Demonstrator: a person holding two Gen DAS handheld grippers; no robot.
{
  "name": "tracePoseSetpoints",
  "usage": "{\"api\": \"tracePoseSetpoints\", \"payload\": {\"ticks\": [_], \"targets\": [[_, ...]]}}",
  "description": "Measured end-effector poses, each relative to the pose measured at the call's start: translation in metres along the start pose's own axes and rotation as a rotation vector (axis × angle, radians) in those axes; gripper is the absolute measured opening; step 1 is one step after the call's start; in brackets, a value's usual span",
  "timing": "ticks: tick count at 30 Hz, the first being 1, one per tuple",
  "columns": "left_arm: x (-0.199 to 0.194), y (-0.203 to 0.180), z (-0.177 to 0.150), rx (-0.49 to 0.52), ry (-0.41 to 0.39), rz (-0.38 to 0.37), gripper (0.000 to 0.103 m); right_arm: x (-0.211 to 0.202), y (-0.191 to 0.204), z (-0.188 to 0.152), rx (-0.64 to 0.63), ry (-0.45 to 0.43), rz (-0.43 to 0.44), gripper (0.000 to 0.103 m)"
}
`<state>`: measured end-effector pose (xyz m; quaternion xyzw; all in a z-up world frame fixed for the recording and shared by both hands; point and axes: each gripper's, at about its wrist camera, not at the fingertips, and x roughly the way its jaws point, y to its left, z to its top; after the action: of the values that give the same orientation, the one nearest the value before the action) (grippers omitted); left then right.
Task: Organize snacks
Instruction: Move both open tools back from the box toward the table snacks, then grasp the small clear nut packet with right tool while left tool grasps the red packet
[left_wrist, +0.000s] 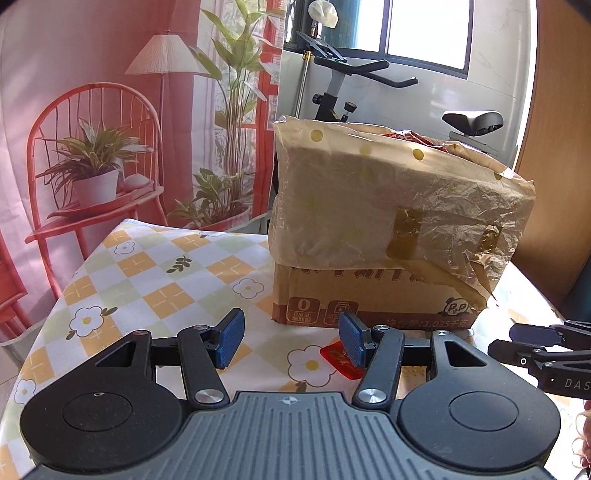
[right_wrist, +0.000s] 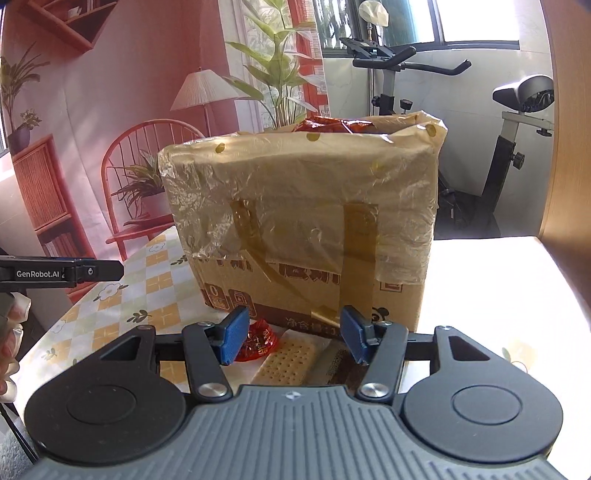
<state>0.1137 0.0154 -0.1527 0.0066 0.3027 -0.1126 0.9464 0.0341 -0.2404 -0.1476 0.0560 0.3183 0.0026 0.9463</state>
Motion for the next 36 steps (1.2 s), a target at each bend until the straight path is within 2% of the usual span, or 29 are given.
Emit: {"api": "tracePoseSetpoints", "payload": {"ticks": [7,9,11,21,29,34,36], "targets": [[0.020,-0.003,-0.017,0.009,0.054,-0.011,0.059,0.024,-0.001,-0.051,-0.007,0.184,-0.008,0.035],[0.025,-0.004,-0.020,0.014,0.064,-0.015,0.059,0.029,-0.002,-0.057,-0.007,0.209,-0.017,0.032],[0.032,-0.006,-0.023,0.023,0.075,-0.025,0.059,0.033,-0.003,-0.061,-0.010,0.230,-0.019,0.022],[0.081,-0.025,-0.025,0.050,0.118,-0.060,0.059,0.044,-0.010,-0.054,-0.008,0.196,-0.001,0.020],[0.123,-0.051,-0.028,0.096,0.136,-0.109,0.059,0.032,-0.021,-0.053,0.036,0.154,-0.006,0.016],[0.148,-0.057,-0.031,0.091,0.175,-0.115,0.060,0.030,-0.029,-0.050,0.056,0.137,-0.016,0.012],[0.150,-0.057,-0.032,0.082,0.166,-0.114,0.061,0.031,-0.031,-0.050,0.056,0.143,-0.014,0.012]]}}
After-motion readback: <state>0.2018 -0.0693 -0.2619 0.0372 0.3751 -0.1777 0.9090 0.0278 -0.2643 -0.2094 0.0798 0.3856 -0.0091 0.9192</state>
